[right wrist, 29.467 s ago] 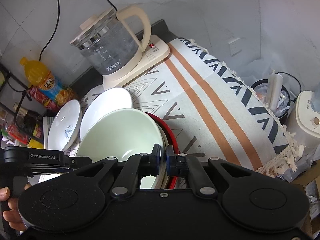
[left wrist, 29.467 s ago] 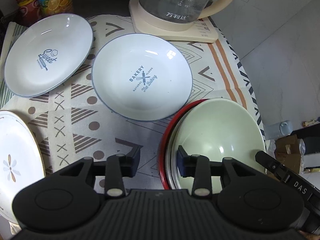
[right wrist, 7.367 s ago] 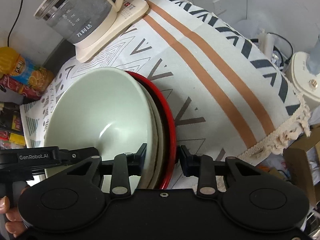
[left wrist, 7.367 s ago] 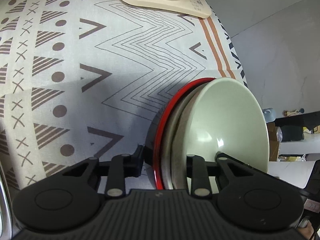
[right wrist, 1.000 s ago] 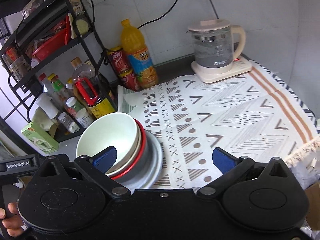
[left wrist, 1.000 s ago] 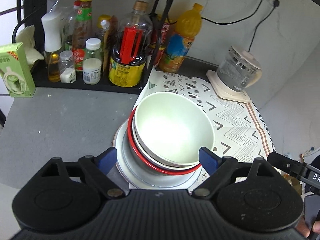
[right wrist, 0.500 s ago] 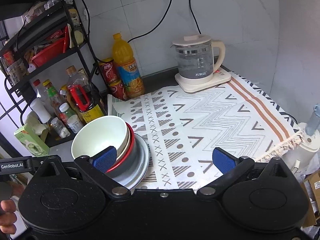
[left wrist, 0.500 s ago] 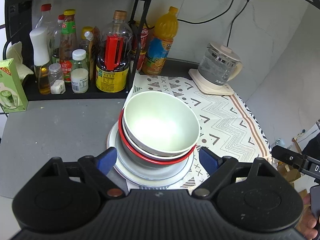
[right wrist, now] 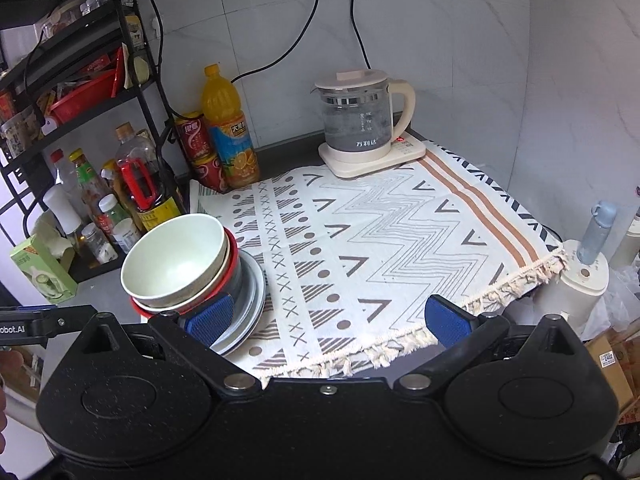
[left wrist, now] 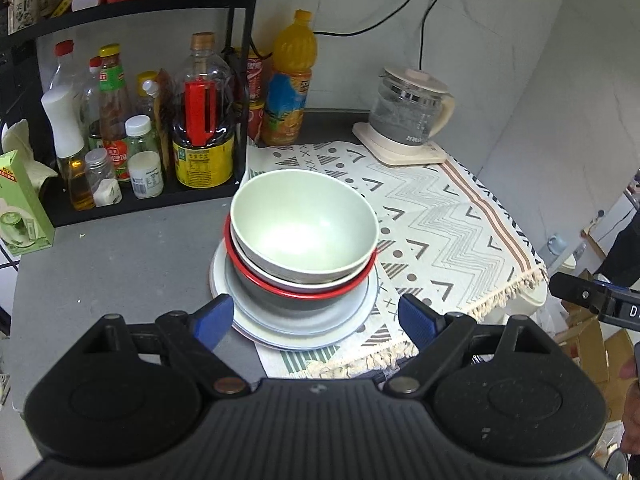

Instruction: Organize plates and bowls

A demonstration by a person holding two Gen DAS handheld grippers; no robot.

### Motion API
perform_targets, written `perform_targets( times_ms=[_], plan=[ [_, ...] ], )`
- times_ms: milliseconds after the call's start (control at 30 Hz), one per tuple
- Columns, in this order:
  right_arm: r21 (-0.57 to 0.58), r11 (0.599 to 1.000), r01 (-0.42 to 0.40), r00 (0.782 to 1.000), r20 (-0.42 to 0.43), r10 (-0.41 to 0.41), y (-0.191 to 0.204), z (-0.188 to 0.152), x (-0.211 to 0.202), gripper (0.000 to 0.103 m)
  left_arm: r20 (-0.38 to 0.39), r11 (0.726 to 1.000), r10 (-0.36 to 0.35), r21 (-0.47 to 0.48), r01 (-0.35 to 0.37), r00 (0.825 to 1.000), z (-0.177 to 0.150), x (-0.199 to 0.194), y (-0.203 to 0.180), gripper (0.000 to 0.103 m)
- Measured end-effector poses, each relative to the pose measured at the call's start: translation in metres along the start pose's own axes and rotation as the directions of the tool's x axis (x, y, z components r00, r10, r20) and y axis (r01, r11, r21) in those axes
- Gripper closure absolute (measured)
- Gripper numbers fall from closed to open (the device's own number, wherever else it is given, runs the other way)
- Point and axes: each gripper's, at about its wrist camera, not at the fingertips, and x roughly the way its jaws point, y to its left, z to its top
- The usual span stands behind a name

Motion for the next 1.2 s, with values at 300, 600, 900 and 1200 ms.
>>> perform_targets(
  times_ms=[300, 600, 900, 1200],
  plan=[
    [-0.011, 1.0, -0.014, 0.999, -0.051, 0.013, -0.002, -0.012, -0.006, 0.0, -0.014, 1.0, 0.011, 0.024, -0.01, 1.0, -0.012, -0.003, -0.01, 0.015],
    [-0.032, 0.999, -0.038, 0.997, -0.062, 0.036, 0.0, -0.016, -0.009, 0.0, -0.033, 1.0, 0.022, 0.003, -0.022, 0.999, -0.025, -0.008, -0.011, 0.015],
    [-0.037, 0.998, -0.042, 0.997, -0.067, 0.039, -0.003, -0.018, -0.01, 0.0, -0.048, 1.0, 0.016, -0.001, -0.016, 0.999, -0.024, -0.006, -0.01, 0.015],
    [-0.036, 0.999, -0.039, 0.997, -0.062, 0.037, -0.002, -0.018, -0.009, 0.0, -0.044, 1.0, 0.018, -0.002, -0.018, 0.999, -0.023, -0.005, -0.008, 0.015]
  ],
)
